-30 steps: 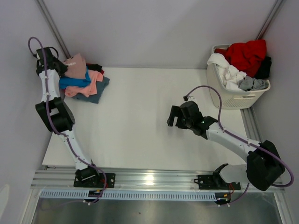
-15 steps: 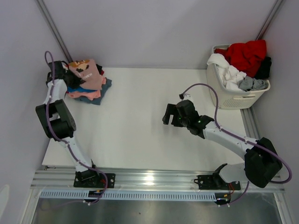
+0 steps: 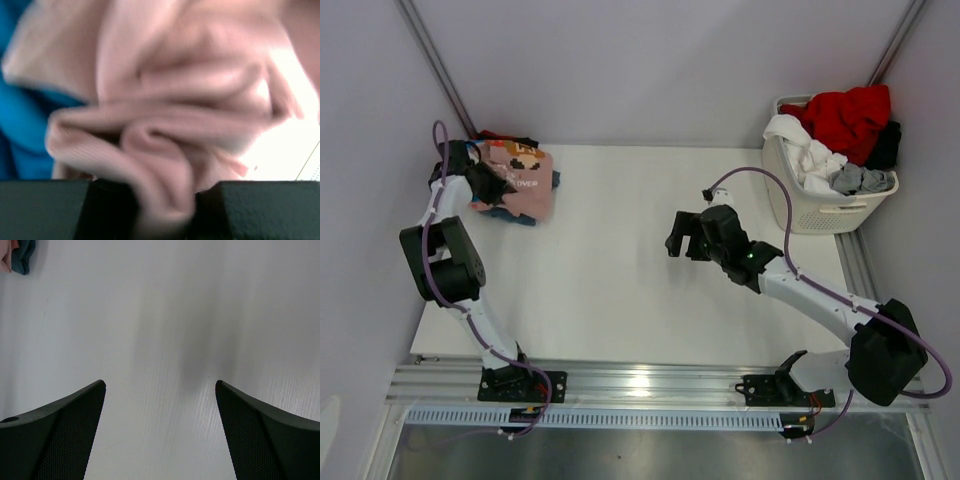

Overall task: Fold and stack the t-shirts
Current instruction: Put the neatly folded tshirt into the corner of the board with the left arm

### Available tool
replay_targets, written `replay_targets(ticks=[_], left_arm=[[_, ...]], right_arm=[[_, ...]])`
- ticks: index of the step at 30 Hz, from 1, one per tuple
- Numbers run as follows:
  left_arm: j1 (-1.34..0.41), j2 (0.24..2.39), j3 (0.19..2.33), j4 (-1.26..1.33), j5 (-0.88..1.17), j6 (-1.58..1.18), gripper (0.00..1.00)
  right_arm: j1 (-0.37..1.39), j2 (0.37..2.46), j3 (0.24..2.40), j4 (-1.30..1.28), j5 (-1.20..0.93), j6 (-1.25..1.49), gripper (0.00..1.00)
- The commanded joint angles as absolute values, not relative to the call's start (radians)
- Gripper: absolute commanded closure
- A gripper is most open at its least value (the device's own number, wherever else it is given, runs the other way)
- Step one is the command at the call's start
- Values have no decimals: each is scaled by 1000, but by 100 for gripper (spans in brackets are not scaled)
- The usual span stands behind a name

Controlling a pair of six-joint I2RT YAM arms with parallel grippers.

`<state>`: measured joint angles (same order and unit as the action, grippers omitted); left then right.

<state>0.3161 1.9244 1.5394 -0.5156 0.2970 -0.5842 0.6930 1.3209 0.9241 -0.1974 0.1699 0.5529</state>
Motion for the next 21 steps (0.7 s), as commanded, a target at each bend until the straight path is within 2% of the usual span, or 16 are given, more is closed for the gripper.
replay_targets(ticks=[1, 6, 10, 21], left_arm=[[319, 1914, 1653, -548, 239, -577, 72], [336, 1994, 1826, -600, 155, -592, 73], [367, 2029, 1879, -598, 80, -627, 73], [380, 2229, 2216, -718, 46, -615, 71]], right_arm=[[699, 1266, 923, -201, 199, 528, 5], [698, 1227, 887, -232, 207, 528, 5], [698, 1201, 868, -258, 222, 535, 5], [699, 1195, 877, -313, 241, 555, 5]])
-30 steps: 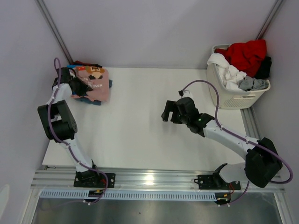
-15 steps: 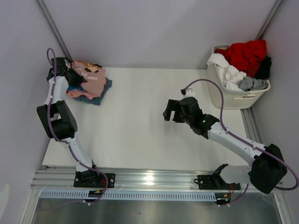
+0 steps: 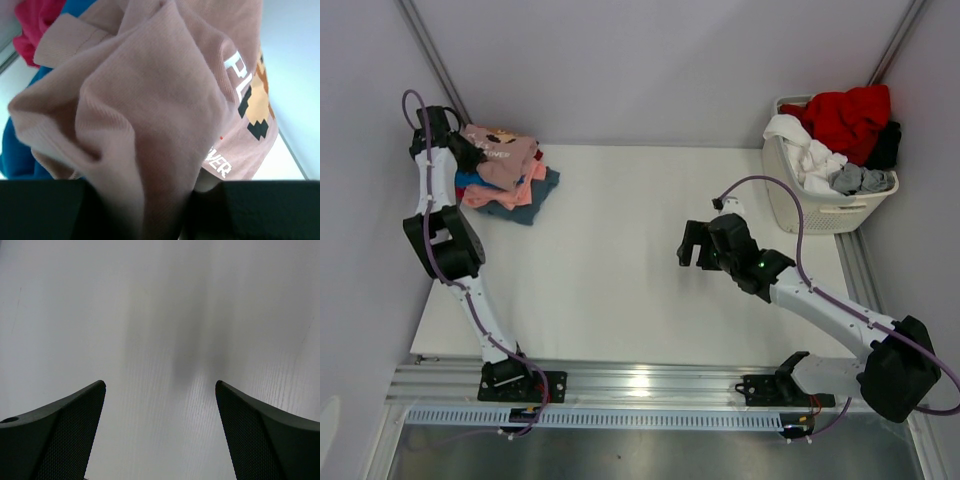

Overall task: Fold and stack the t-shirts
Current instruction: Put the neatly folded tshirt into the corner of the board with the left arm

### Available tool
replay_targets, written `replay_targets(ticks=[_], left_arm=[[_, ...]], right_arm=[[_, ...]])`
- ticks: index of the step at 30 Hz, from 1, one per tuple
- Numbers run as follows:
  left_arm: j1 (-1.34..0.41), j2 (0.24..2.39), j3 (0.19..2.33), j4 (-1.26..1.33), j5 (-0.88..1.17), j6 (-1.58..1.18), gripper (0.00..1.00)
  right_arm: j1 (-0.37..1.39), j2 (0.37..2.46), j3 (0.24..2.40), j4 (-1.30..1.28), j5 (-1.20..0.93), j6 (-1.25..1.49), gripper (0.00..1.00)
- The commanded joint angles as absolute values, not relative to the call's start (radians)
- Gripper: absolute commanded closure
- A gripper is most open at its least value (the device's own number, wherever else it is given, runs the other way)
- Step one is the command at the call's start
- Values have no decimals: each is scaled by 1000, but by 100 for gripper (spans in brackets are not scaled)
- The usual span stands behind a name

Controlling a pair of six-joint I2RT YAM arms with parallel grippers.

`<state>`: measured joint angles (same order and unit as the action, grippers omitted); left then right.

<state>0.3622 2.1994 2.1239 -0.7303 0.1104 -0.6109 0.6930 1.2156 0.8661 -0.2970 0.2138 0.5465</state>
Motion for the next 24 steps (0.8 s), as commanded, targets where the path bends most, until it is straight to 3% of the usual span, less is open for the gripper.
replay_targets(ticks=[1, 7, 8, 9, 16, 17, 24], left_arm=[[383, 2229, 2217, -691, 67, -612, 71], [382, 2166, 2116, -597, 121, -594, 60], [382, 2152, 2074, -559, 121, -592, 40], [383, 2139, 2039, -543, 120, -592, 36], [383, 2043, 1965, -503, 117, -580, 27], [385, 2031, 1957, -496, 109, -578, 1], [388, 1910, 1927, -419, 121, -569, 1]], right_arm=[[699, 1196, 877, -313, 241, 555, 5], [703, 1216, 876, -307, 238, 566, 5], [704, 1218, 876, -304, 236, 569, 5], [704, 1219, 873, -302, 236, 569, 5], [710, 1232, 864, -272, 232, 571, 5], [710, 1230, 862, -270, 232, 571, 5], [715, 1221, 839, -258, 213, 563, 5]])
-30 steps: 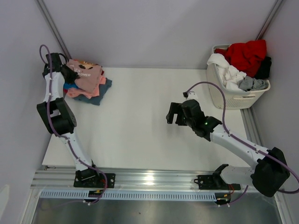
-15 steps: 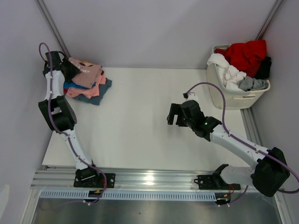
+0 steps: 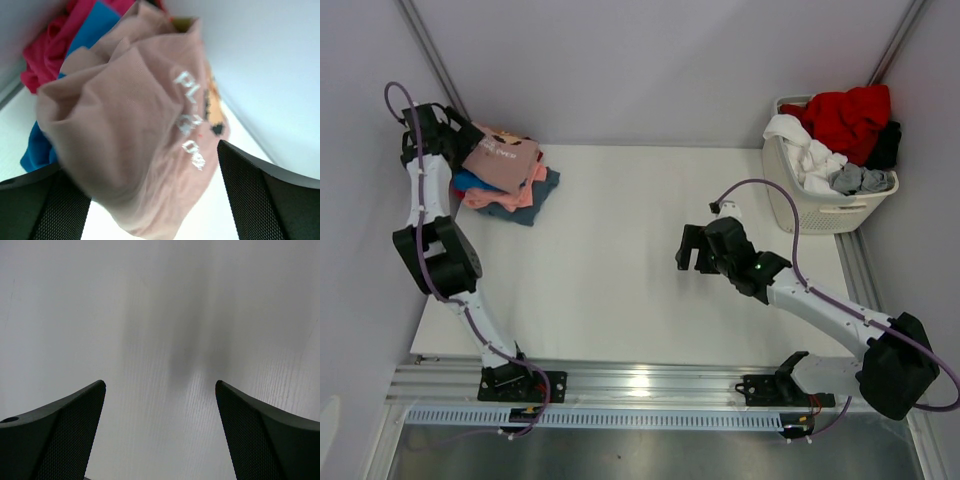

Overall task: Fold and stack the t-shirts
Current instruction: Put the neatly folded tshirt into the corner of the board with the left arm

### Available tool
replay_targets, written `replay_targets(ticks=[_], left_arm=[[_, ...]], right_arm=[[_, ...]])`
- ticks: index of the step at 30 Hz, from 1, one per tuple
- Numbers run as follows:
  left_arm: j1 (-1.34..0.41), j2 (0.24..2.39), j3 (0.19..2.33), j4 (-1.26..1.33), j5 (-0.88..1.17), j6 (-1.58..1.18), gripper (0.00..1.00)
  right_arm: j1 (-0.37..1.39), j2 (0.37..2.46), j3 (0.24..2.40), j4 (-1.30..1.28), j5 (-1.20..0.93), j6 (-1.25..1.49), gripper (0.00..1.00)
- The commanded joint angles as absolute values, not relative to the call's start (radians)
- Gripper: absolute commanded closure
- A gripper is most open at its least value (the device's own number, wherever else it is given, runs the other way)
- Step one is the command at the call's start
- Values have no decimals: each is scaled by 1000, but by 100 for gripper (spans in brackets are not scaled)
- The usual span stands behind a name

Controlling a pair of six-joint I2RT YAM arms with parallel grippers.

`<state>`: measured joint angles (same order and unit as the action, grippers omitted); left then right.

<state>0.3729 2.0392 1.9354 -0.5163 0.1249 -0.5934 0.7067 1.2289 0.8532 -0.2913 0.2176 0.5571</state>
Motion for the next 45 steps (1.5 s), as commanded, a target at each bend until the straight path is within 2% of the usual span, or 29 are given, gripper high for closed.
replay_targets(ticks=[1, 9, 13, 21, 26, 36, 39, 45], left_arm=[[388, 1890, 1915, -376, 135, -566, 1], [342, 1591, 1640, -146, 307, -473, 1], [223, 1403, 1464, -62, 377, -348, 1], [-64, 1120, 1306, -155, 175, -184, 1], [-129, 973, 1155, -164, 134, -150, 1], [-281, 695, 795, -109, -195, -117, 1], [-363, 643, 767, -66, -343, -81, 1], [-365, 660, 746, -133, -393, -202, 1]], right_arm=[[716, 1223, 838, -261, 212, 561, 5], [719, 1209, 839, -249, 224, 532, 5], [716, 1204, 882, -262, 282, 457, 4], [719, 1138, 956, -278, 439, 359, 4], [715, 1072, 971, -247, 476, 273, 3], [718, 1104, 967, -172, 699, 152, 3], [718, 1130, 930, -141, 709, 146, 4], [719, 1124, 919, -89, 661, 144, 3]])
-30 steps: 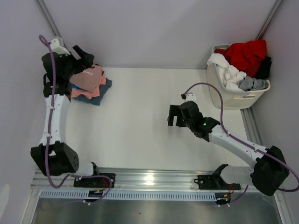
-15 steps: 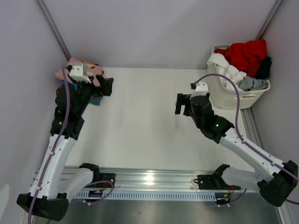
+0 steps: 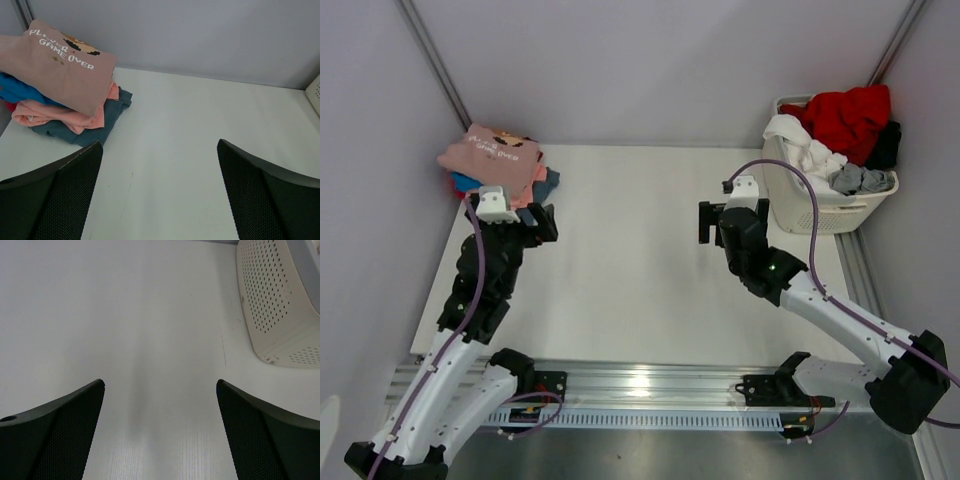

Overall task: Fold and stack the t-shirts
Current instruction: Put the neatly folded tshirt into the corner of the board with the left arm

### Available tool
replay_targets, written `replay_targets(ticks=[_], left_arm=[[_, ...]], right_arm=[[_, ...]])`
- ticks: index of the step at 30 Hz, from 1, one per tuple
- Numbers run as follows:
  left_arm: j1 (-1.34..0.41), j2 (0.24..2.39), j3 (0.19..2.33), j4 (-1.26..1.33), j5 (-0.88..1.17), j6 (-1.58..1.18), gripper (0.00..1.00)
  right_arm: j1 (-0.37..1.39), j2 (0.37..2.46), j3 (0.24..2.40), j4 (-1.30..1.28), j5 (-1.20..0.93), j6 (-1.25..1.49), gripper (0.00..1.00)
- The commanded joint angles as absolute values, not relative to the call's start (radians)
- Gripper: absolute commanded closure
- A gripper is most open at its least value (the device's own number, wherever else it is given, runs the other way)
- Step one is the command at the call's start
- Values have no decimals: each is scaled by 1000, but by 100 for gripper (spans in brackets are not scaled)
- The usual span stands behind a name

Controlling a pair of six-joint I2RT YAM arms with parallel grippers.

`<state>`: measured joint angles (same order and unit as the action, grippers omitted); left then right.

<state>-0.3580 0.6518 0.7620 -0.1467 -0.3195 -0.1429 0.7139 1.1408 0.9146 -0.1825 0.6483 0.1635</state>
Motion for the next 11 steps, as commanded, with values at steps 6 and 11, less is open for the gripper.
replay_targets(ticks=[6, 11], left_arm=[[-365, 681, 726, -114, -373, -250, 1], [-365, 687, 724, -106, -371, -249, 1]], right_arm=[[719, 1140, 928, -69, 666, 132, 3], [719, 1140, 923, -68, 635, 127, 3]])
